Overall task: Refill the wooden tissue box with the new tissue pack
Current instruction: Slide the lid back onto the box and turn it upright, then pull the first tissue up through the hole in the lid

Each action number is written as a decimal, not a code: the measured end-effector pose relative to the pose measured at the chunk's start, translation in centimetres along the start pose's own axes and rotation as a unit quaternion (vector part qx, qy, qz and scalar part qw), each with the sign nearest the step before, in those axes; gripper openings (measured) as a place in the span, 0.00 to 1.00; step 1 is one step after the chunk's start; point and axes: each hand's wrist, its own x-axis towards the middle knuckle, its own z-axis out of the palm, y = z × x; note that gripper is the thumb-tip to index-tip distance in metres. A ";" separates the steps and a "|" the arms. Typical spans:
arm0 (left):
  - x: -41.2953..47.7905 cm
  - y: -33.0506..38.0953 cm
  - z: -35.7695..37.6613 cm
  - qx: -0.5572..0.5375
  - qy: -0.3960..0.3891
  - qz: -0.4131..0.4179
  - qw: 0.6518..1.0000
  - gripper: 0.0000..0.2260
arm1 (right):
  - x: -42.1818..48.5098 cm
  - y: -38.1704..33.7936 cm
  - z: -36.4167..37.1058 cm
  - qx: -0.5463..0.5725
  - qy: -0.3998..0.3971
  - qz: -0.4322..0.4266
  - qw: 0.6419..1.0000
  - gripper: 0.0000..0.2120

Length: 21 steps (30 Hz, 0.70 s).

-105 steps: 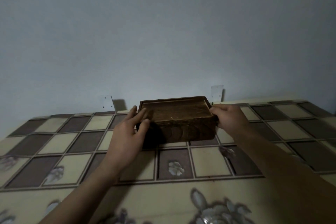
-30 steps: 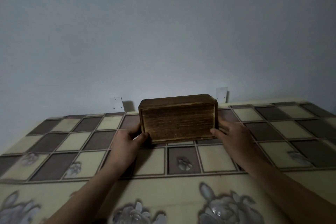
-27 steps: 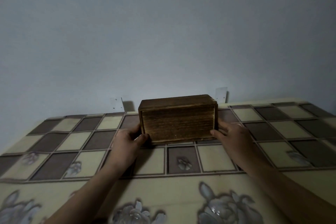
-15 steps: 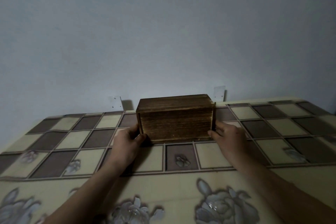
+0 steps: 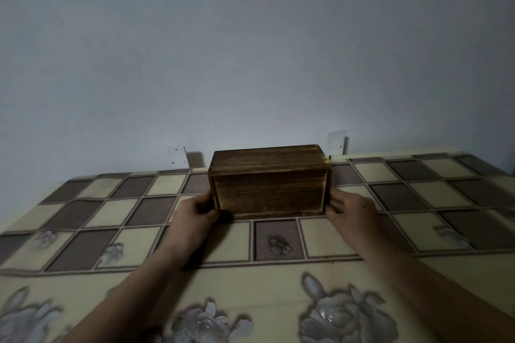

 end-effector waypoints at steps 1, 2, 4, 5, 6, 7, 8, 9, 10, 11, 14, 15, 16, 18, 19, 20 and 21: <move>0.0 0.2 -0.2 -0.058 -0.019 -0.026 0.998 0.18 | 0.1 -0.1 -0.5 -0.017 -0.009 -0.006 1.000 0.12; 0.1 0.4 -0.6 -0.124 -0.045 -0.064 0.989 0.20 | 0.4 -0.2 -1.1 -0.026 -0.018 -0.007 0.999 0.11; 0.6 1.0 -1.5 -0.192 -0.076 -0.157 0.966 0.22 | 1.5 -0.6 -2.3 -0.006 -0.047 0.020 0.999 0.11; 1.1 1.2 -2.3 -0.196 -0.074 -0.196 0.958 0.21 | 2.3 -0.9 -2.7 0.021 -0.061 0.045 0.997 0.12; 1.8 1.4 -2.9 -0.205 -0.065 -0.222 0.951 0.19 | 3.3 -1.1 -3.2 0.055 -0.071 0.074 0.993 0.12; 2.6 1.6 -3.6 -0.219 -0.054 -0.238 0.945 0.16 | 4.3 -1.5 -3.5 0.095 -0.079 0.107 0.987 0.12; 3.4 1.9 -4.2 -0.228 -0.044 -0.249 0.940 0.14 | 5.3 -1.8 -3.8 0.138 -0.085 0.144 0.976 0.12; 4.2 2.2 -4.7 -0.230 -0.038 -0.255 0.938 0.13 | 6.2 -2.2 -4.2 0.180 -0.088 0.181 0.963 0.10; 4.9 2.6 -5.1 -0.227 -0.037 -0.260 0.938 0.13 | 7.0 -2.7 -4.5 0.217 -0.091 0.215 0.948 0.09; 5.6 2.9 -5.4 -0.220 -0.043 -0.264 0.938 0.14 | 7.6 -3.3 -4.8 0.247 -0.098 0.242 0.933 0.10; 6.9 4.1 -5.7 -0.175 -0.087 -0.272 0.942 0.18 | 8.7 -4.5 -5.1 0.264 -0.145 0.275 0.913 0.12; 7.2 4.4 -5.6 -0.160 -0.102 -0.273 0.943 0.19 | 9.0 -4.8 -5.0 0.259 -0.155 0.278 0.912 0.13; 7.3 4.6 -5.4 -0.143 -0.114 -0.270 0.945 0.18 | 9.1 -4.9 -4.9 0.251 -0.160 0.278 0.913 0.13; 7.6 4.8 -5.2 -0.112 -0.128 -0.256 0.952 0.16 | 9.3 -5.1 -4.5 0.222 -0.162 0.264 0.925 0.12; 7.7 4.8 -5.1 -0.099 -0.133 -0.249 0.954 0.15 | 9.4 -5.0 -4.3 0.201 -0.159 0.251 0.934 0.12; 7.8 4.8 -5.1 -0.089 -0.135 -0.243 0.956 0.14 | 9.4 -5.0 -4.2 0.181 -0.155 0.238 0.942 0.11; 7.7 4.7 -5.1 -0.082 -0.136 -0.241 0.957 0.13 | 9.4 -5.0 -4.0 0.168 -0.152 0.229 0.947 0.11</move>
